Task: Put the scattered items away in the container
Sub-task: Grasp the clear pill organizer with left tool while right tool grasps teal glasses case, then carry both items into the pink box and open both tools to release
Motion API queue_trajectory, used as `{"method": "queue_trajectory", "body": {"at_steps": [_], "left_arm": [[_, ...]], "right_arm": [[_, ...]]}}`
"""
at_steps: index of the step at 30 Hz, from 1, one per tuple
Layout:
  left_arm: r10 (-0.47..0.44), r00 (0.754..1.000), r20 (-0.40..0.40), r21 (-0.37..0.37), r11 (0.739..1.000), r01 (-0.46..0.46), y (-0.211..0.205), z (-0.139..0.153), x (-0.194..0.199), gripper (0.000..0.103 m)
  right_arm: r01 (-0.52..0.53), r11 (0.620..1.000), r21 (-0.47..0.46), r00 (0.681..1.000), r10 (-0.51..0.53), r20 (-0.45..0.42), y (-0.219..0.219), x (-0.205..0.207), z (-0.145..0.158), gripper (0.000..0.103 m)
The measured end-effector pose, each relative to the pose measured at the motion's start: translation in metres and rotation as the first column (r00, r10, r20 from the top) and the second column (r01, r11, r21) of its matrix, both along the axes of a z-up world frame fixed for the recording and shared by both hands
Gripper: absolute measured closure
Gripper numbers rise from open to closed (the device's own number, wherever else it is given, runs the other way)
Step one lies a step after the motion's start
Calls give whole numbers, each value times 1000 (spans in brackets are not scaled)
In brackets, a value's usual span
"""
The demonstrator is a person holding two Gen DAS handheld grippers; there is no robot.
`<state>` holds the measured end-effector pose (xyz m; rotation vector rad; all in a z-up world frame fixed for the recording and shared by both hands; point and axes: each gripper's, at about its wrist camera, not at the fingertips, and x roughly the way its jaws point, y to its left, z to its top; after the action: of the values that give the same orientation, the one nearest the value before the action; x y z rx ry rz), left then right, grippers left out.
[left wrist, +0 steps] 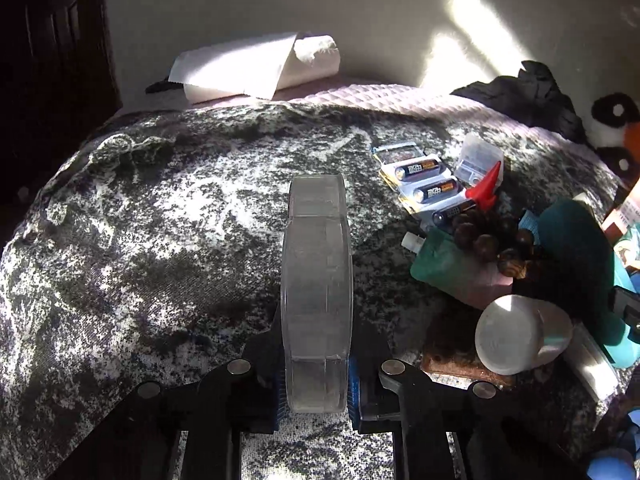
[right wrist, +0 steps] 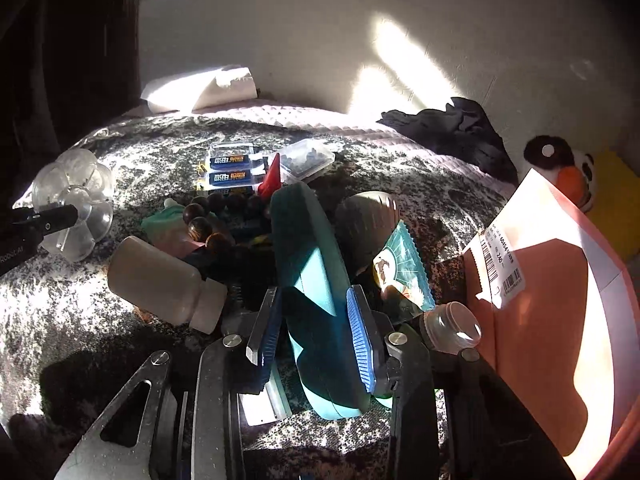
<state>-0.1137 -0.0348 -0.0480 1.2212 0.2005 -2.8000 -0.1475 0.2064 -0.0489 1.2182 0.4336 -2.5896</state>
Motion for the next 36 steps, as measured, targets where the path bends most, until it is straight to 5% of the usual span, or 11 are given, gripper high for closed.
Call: {"method": "queue_trajectory", "body": {"at_steps": [3, 5, 11, 21, 36], "left_arm": [[-6, 1000, 20, -29, 1000, 6, 4, -10, -4, 86], [0, 999, 34, -27, 1000, 1, 4, -16, -7, 85], [24, 999, -37, -49, 998, -25, 2, -3, -1, 86], [58, 990, -131, 4, 998, -58, -2, 43, 35, 86], [-16, 979, -204, 28, 999, 23, 31, 118, 98, 86]], "right_arm": [[11, 1000, 25, 1000, -12, 8, 2, -1, -4, 65], [19, 999, 41, 1000, -19, 13, 4, -2, -6, 49], [35, 999, -27, 999, -35, -10, 16, -7, 3, 61], [-103, 995, 18, 978, 104, -178, -20, 45, 56, 62], [-210, 967, -148, 949, 164, -270, -10, 113, 145, 62]]}}
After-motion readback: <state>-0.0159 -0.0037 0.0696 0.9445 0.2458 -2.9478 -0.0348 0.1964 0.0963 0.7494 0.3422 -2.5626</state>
